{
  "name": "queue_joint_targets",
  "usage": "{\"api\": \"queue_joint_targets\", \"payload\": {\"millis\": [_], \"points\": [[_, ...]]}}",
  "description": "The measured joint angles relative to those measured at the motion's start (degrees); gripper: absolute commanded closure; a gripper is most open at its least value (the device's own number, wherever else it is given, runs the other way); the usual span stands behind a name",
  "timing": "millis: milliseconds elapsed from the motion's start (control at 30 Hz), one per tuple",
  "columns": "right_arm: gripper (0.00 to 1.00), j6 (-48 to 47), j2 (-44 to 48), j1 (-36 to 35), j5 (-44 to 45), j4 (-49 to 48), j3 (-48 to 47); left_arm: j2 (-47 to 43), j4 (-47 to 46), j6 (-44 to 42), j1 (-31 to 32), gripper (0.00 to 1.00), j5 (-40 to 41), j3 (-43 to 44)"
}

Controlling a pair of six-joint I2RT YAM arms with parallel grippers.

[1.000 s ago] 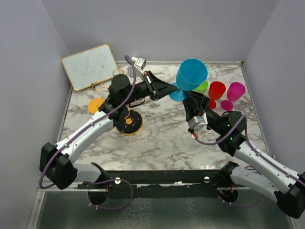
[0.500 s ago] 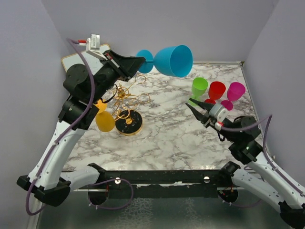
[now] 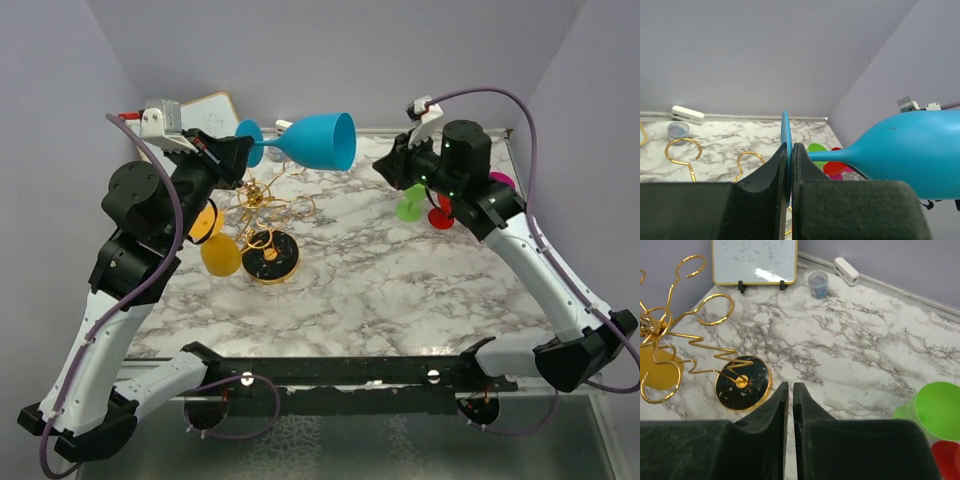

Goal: Take the wine glass off the wine glass rack

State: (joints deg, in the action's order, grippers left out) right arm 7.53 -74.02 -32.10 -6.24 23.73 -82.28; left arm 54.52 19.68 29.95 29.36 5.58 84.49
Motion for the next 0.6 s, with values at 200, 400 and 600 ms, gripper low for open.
{"api": "queue_joint_targets", "payload": {"millis": [200, 400, 600], "points": [[0.49, 7.26, 4.61, 6.05, -12.46, 0.96, 0.17, 1.2, 3.02, -2.8, 0.0, 1.0, 0.24, 0.26], [0.49, 9.84, 14.43, 5.88, -20.13, -3.3, 0.13, 5.25, 3.3, -3.96, 0.0, 1.0, -3.56, 0.24], [0.49, 10.64, 16.65, 5.88, -22.21, -4.72, 0.13, 7.13, 2.29, -3.5, 0.0, 1.0, -8.04, -0.11]]}}
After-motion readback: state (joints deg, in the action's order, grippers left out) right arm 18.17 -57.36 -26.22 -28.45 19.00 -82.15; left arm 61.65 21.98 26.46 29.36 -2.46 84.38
